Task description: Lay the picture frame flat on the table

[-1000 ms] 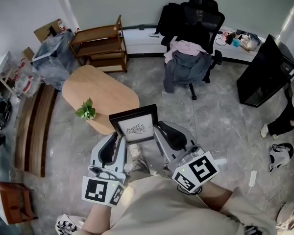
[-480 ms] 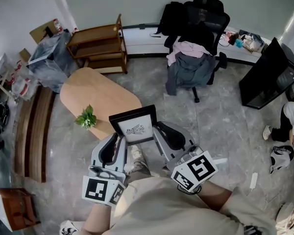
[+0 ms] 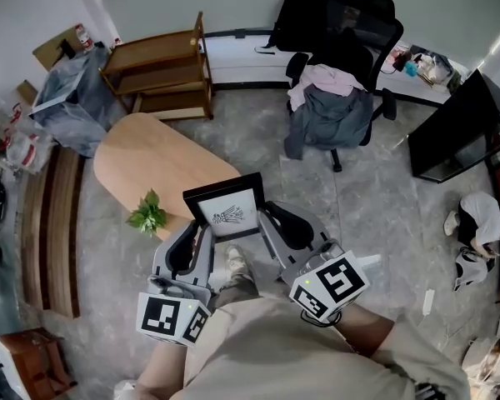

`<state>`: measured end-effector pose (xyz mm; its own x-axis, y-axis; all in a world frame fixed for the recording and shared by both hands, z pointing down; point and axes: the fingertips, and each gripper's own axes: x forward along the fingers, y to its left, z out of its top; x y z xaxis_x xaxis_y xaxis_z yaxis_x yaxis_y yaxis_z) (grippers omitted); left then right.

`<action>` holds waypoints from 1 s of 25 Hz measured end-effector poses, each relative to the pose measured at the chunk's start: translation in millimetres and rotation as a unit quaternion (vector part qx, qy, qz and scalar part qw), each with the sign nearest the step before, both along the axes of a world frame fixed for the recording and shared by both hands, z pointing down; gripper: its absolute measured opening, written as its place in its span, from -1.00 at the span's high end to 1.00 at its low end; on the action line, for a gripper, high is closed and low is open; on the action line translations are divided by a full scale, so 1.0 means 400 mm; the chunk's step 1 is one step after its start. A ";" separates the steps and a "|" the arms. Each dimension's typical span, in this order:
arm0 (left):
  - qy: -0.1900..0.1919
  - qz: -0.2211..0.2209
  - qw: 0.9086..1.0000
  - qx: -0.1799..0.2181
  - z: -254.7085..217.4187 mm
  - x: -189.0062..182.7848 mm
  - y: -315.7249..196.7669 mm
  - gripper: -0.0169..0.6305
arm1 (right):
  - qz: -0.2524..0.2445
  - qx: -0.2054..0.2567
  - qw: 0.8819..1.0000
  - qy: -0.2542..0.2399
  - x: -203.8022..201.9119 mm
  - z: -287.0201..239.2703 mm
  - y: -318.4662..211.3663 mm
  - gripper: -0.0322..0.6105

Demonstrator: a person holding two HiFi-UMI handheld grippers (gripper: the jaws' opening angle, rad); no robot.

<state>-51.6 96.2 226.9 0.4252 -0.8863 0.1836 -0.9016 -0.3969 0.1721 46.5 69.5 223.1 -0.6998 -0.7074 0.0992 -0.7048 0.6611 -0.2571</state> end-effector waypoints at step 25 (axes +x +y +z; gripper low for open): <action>0.007 0.016 0.998 -0.055 0.069 -0.263 -0.450 0.74 | 0.014 -0.055 0.998 0.024 -0.262 0.067 -0.443 0.78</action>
<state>-156.8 -83.7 254.5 0.4558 -0.8471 0.2734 -0.8862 -0.4030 0.2288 -58.3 -107.5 250.0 -0.6721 -0.7098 0.2109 -0.7362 0.6102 -0.2927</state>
